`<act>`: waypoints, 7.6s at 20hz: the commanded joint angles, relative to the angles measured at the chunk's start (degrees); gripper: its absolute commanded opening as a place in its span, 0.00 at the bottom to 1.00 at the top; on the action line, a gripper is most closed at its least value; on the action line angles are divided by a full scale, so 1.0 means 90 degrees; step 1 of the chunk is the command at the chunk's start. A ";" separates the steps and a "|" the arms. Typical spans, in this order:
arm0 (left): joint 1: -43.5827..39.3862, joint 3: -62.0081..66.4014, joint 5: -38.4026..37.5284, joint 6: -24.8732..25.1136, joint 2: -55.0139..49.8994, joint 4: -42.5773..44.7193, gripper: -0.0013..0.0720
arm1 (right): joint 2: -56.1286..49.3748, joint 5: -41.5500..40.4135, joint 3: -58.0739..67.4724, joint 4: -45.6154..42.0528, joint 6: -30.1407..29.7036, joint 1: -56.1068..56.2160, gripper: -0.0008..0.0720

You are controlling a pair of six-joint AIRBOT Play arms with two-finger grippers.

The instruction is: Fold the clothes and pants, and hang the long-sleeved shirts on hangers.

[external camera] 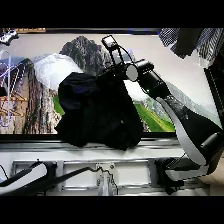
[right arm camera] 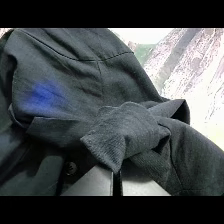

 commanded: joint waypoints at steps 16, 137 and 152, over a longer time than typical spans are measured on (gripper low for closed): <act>-0.5717 -0.0255 -0.4216 0.0537 0.4019 -0.2288 0.04 | 0.0435 0.0527 0.0573 -0.0415 0.0000 -0.0015 0.06; -0.3432 0.0687 -0.5459 0.7701 -0.3254 -1.7163 0.04 | 0.1243 0.1268 0.1530 -0.1365 -0.4335 -0.0493 0.06; -0.2679 0.0690 -0.4301 0.7854 -0.3249 -2.0208 0.95 | 0.1923 0.1569 0.1530 -0.0952 -0.4333 -0.0483 0.06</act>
